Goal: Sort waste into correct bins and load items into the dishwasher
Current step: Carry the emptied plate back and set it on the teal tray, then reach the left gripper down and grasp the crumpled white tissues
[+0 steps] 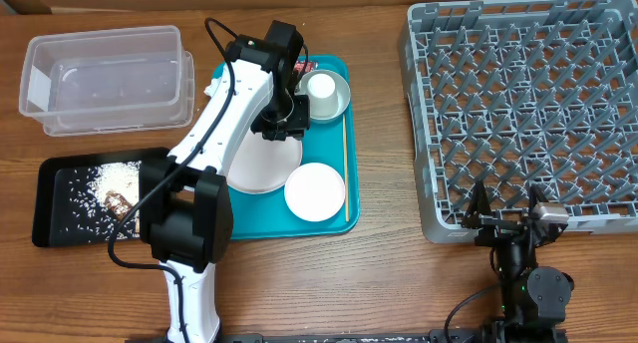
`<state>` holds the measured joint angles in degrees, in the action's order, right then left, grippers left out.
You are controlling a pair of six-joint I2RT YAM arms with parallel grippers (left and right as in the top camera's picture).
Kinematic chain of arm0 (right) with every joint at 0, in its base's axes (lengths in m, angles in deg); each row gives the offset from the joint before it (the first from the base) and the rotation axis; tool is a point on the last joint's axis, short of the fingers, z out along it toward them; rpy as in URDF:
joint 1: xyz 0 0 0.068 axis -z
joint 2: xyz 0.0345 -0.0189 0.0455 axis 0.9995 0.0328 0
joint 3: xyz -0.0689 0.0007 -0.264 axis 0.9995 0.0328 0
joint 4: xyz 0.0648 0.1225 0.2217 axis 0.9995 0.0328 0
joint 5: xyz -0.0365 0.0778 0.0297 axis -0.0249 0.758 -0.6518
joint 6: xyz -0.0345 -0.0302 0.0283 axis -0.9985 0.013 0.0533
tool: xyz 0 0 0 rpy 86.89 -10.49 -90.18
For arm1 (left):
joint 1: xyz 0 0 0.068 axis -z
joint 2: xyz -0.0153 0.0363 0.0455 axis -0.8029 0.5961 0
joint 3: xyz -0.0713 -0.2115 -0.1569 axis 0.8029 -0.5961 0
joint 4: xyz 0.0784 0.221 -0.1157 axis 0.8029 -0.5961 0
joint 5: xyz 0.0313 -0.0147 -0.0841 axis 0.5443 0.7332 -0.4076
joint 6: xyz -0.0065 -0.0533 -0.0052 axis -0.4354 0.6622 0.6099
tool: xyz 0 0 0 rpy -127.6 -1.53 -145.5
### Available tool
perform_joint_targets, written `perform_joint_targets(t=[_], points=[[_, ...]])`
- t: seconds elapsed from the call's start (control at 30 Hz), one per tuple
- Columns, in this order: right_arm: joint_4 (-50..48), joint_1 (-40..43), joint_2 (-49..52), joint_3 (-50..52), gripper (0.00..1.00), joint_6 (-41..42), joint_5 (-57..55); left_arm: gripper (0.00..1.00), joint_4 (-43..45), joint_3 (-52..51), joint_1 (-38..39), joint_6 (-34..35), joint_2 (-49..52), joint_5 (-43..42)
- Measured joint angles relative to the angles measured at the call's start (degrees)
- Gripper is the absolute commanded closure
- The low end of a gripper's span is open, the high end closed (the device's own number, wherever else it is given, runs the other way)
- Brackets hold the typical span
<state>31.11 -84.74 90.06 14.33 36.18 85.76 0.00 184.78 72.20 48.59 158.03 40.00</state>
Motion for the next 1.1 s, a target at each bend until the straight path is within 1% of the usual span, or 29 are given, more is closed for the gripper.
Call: perform_joint_targets(t=[0.1,0.23,0.33,0.43,0.57,0.73,0.77,0.8,0.83,0.97,1.1], points=[[-0.04,0.0,0.0,0.0,0.0,0.02,-0.02,0.65,-0.48,0.02,0.0,0.0,0.0,0.0],[-0.04,0.0,0.0,0.0,0.0,0.0,0.02,0.66,-3.82,1.4,-0.04,0.0,0.26,0.0],[-0.02,0.0,0.0,0.0,0.0,0.02,-0.02,0.66,-7.91,5.27,-0.07,0.0,0.5,-0.02],[-0.02,0.0,0.0,0.0,0.0,0.04,0.0,0.64,-12.37,11.34,-0.17,0.0,0.52,-0.02],[-0.04,0.0,0.0,-0.02,0.0,0.02,0.0,0.42,-17.44,21.66,-0.79,0.04,0.52,-0.04],[-0.02,0.0,0.0,0.0,0.0,0.04,0.0,0.35,-22.14,31.34,-3.52,0.46,0.52,-0.24],[-0.02,0.0,0.0,0.0,0.0,0.02,0.0,0.29,-22.97,32.33,-4.35,0.46,0.52,-0.24],[0.0,0.0,0.0,0.0,0.0,0.02,0.0,0.12,-23.39,32.74,-4.92,0.2,0.52,-0.22],[-0.04,0.0,0.0,-0.02,0.0,0.02,0.0,0.0,-23.52,32.96,-5.66,-0.04,0.52,-0.24],[-0.02,0.0,0.0,0.0,0.0,0.02,0.0,0.0,-23.58,32.96,-7.19,0.0,0.52,-0.22],[0.0,0.0,0.0,0.0,0.0,0.04,0.0,0.0,-23.26,32.98,-7.13,0.0,0.52,0.52]])
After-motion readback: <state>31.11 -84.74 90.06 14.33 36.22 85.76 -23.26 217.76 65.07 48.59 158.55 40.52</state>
